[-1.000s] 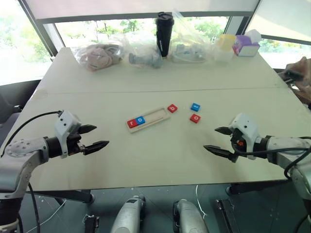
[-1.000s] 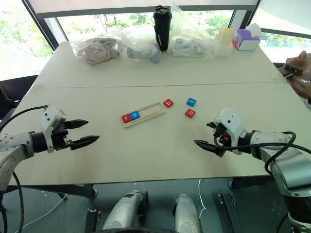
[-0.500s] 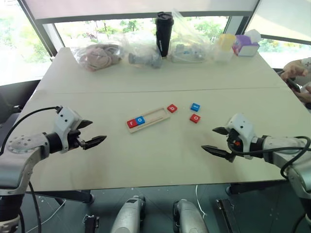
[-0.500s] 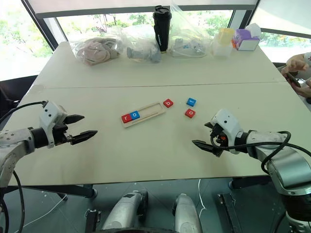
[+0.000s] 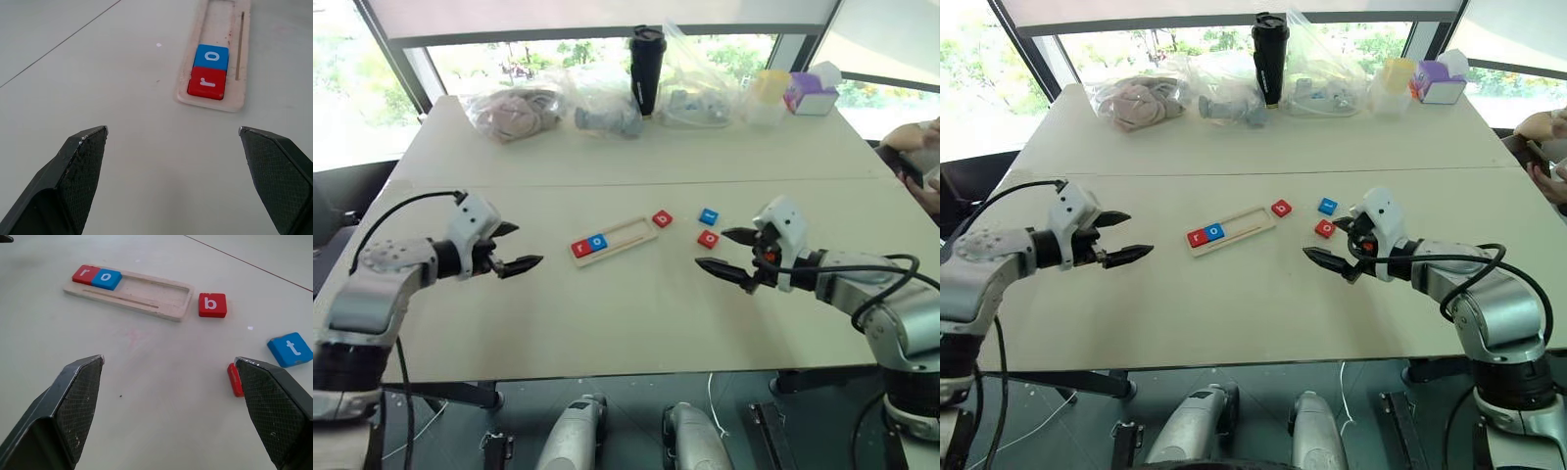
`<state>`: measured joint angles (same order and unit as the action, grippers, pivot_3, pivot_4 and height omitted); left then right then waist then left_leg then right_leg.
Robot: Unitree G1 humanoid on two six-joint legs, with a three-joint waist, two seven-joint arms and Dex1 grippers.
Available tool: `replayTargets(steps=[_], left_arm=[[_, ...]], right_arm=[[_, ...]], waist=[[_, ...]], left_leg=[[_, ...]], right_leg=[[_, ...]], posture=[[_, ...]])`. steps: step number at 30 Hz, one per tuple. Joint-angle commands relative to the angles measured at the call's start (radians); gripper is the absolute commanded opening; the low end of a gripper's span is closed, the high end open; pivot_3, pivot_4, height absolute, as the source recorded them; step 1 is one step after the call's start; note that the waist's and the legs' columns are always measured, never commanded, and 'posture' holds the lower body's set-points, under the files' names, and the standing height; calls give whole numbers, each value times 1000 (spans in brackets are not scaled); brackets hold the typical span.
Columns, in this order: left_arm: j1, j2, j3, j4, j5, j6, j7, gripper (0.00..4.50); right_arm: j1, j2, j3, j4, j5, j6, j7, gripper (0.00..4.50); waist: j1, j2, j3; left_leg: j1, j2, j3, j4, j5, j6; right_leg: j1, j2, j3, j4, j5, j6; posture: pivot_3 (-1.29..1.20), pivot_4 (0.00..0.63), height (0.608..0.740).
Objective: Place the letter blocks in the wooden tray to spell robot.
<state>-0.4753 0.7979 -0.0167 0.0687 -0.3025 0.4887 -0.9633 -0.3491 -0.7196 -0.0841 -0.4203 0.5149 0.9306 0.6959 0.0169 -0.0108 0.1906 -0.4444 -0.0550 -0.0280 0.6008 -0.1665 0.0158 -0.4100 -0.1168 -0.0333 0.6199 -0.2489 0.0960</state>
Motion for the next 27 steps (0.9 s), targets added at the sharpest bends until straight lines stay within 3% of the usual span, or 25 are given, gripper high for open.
replayTargets(steps=[1, 6, 11, 22, 25, 26, 27], left_arm=[[-93, -66, -88, 124, 65, -88, -43, 4500], [-189, -139, -146, 265, 111, -168, -99, 4500], [-273, -203, -203, 407, 183, -260, -126, 4500], [-278, -278, -223, 511, 259, -314, -126, 4500], [-281, -289, -216, 545, 272, -335, -98, 3724], [-282, -291, -216, 551, 275, -339, -96, 3270], [-281, -290, -215, 550, 275, -339, -98, 3144]], right_arm=[[-2, 29, 30, -91, 23, 12, -27, 4433], [7, 46, 42, -149, 37, 39, -68, 4433], [51, 49, 46, -186, 28, 42, -107, 4433], [69, 60, 51, -176, 21, 22, -145, 4433], [69, 58, 50, -173, 20, 20, -145, 4500], [68, 57, 49, -170, 20, 19, -145, 4500], [69, 55, 48, -169, 20, 19, -145, 4500]], waist=[[-2, 0, 0], [-8, -1, 0], [-3, -1, 0], [-2, -1, 0], [-2, -1, 0], [-2, -1, 0], [-2, -1, 0]], left_leg=[[0, 0, 0, 0, 0, 0], [-1, 0, 1, 4, 0, 1], [-1, 1, 0, 11, -1, 2], [-1, 0, 0, 13, -1, 3], [-1, 0, 0, 14, -1, 3], [0, 0, 0, 14, -1, 3], [0, 0, 0, 14, -1, 3]], right_leg=[[0, 0, 0, 0, 2, 3], [-1, 3, 0, 3, 5, 9], [1, 1, -1, 8, 3, 5], [1, 0, 0, 8, 4, 8], [2, 0, 0, 8, 4, 8], [2, 0, -1, 8, 4, 7], [3, 0, -1, 8, 3, 6]], posture=[[0, 150, 740], [0, 150, 740], [0, 150, 740], [0, 150, 740], [0, 150, 740], [0, 150, 740], [0, 150, 740]])
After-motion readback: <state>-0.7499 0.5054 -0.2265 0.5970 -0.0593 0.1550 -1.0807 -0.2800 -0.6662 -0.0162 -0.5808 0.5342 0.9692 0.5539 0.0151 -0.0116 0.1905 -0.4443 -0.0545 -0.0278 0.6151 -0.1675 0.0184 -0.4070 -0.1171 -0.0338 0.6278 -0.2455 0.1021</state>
